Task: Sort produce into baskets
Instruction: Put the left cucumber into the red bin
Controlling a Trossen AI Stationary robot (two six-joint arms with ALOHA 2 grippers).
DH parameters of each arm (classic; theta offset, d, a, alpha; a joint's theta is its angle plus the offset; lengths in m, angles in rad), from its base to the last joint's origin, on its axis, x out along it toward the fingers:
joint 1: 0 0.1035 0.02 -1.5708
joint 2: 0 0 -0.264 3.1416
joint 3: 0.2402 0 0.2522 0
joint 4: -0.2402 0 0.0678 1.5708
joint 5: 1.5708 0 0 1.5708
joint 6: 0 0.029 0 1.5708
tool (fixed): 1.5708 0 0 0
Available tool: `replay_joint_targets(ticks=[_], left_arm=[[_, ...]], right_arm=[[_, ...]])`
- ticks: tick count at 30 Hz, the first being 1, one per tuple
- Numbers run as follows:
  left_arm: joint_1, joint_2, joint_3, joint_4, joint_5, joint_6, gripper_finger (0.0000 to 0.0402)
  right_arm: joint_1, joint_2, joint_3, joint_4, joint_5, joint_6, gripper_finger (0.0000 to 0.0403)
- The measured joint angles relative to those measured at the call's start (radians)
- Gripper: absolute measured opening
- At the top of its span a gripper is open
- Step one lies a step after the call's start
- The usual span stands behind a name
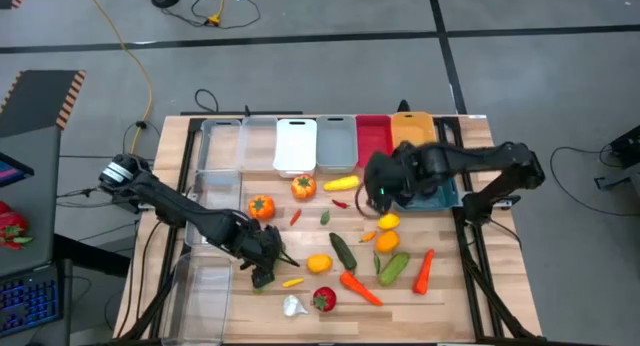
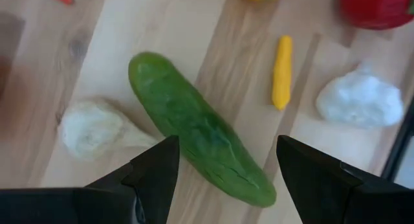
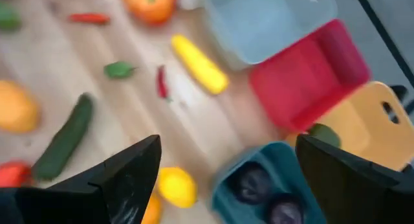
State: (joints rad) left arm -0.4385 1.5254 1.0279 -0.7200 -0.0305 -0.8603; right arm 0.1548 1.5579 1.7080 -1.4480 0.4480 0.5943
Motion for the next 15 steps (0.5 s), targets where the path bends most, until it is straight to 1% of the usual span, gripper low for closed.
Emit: replay_joint_targets(ticks=[6, 11, 15], left_arm=[[0.0, 0.061, 0.001, 0.002, -0.003, -0.026, 0.0245], [0.0, 0.098, 0.005, -0.004, -0.004, -0.032, 0.0245], [0.0, 0.11, 0.006, -0.004, -0.011, -0.051, 0.0245]], right_arm=[[0.147, 0.019, -0.055, 0.116, 0.008, 0.016, 0.0384], [0.227, 0.035, -0.086, 0.191, 0.047, 0.018, 0.0384], [0.26, 0.034, -0.131, 0.277, 0.053, 0.019, 0.0384]])
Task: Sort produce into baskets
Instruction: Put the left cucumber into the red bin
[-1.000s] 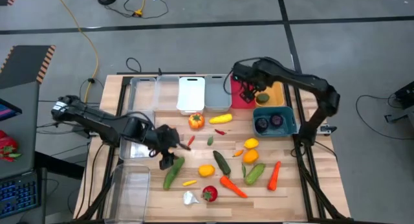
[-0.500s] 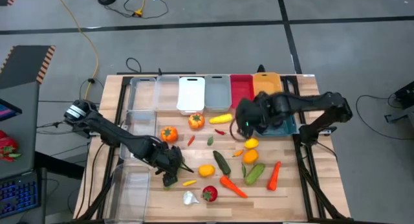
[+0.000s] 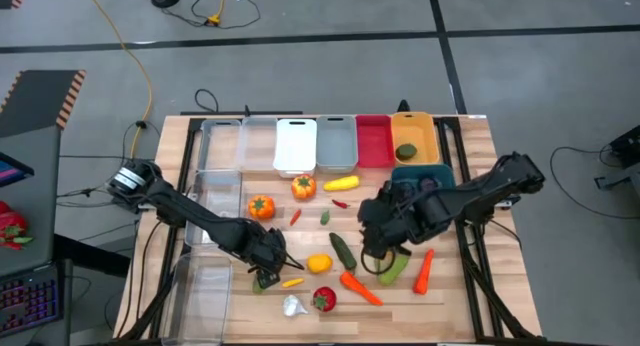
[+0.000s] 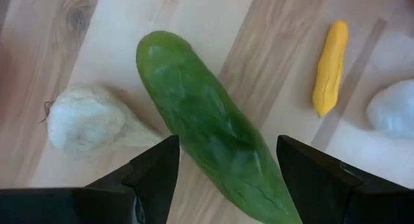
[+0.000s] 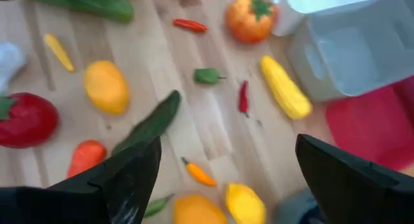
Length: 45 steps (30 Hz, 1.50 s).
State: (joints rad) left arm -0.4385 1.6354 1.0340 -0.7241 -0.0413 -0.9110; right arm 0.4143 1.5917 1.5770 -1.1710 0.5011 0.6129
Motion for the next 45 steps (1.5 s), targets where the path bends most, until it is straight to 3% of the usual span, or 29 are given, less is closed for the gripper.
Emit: replay_joint_targets(ticks=[22, 45], left_arm=[[-0.036, 0.004, 0.0, 0.012, -0.026, -0.093, 0.0245], [-0.046, 0.003, 0.0, 0.063, -0.054, -0.054, 0.0245]], right_arm=[[0.068, 0.034, -0.141, 0.272, 0.025, -0.003, 0.0385], [0.069, 0.034, -0.145, 0.316, 0.024, -0.022, 0.0385]])
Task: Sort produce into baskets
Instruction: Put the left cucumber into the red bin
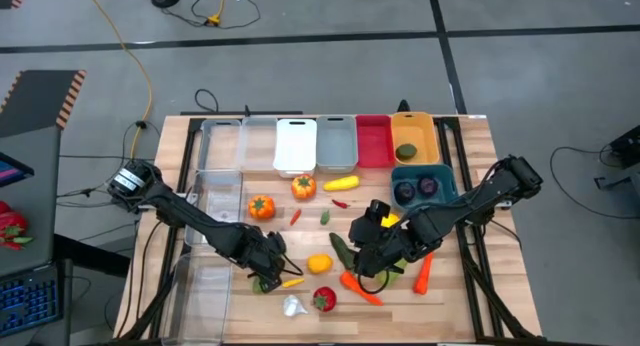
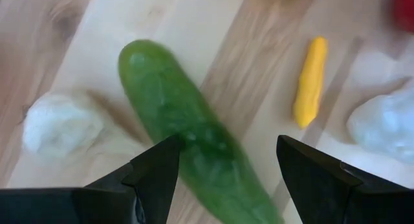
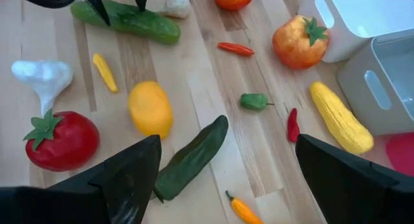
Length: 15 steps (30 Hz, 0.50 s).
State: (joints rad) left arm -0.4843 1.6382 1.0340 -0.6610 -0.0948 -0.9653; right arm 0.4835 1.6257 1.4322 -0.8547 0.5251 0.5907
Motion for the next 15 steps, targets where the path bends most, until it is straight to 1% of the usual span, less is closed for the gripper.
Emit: replay_joint_targets(ticks=[3, 7, 15], left_arm=[[-0.001, 0.0, 0.0, 0.036, 0.002, 0.032, 0.0245], [-0.005, 0.0, 0.014, 0.016, 0.002, 0.07, 0.0245], [-0.03, -0.001, 0.022, -0.064, -0.014, 0.017, 0.0245]], right_arm=[[0.0, 0.0, 0.0, 0.0, 0.0, 0.0, 0.0385], [0.0, 0.0, 0.0, 0.0, 0.0, 0.0, 0.0385], [0.0, 0.0, 0.001, 0.0, -0.001, 0.0, 0.0385]])
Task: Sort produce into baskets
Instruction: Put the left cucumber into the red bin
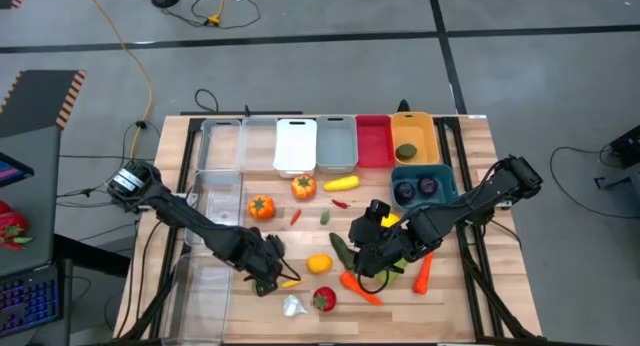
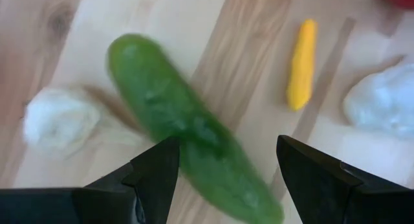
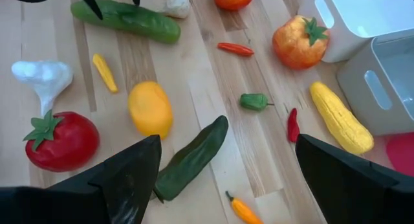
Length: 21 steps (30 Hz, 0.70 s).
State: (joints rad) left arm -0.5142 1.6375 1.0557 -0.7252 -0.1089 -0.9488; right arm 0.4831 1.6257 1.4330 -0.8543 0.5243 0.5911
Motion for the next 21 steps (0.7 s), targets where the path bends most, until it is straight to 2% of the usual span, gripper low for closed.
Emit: replay_joint_targets(ticks=[7, 14, 21], left_arm=[[-0.006, 0.011, 0.001, -0.008, -0.054, -0.005, 0.0245], [-0.005, 0.115, 0.005, -0.015, 0.006, 0.002, 0.0245], [-0.005, 0.139, 0.003, -0.02, -0.008, 0.013, 0.0239]], right_arm=[[0.0, 0.0, 0.0, 0.0, 0.0, 0.0, 0.0385], [0.0, 0.0, 0.0, 0.003, -0.002, 0.0, 0.0385], [0.0, 0.0, 0.0, 0.004, -0.003, 0.001, 0.0385]])
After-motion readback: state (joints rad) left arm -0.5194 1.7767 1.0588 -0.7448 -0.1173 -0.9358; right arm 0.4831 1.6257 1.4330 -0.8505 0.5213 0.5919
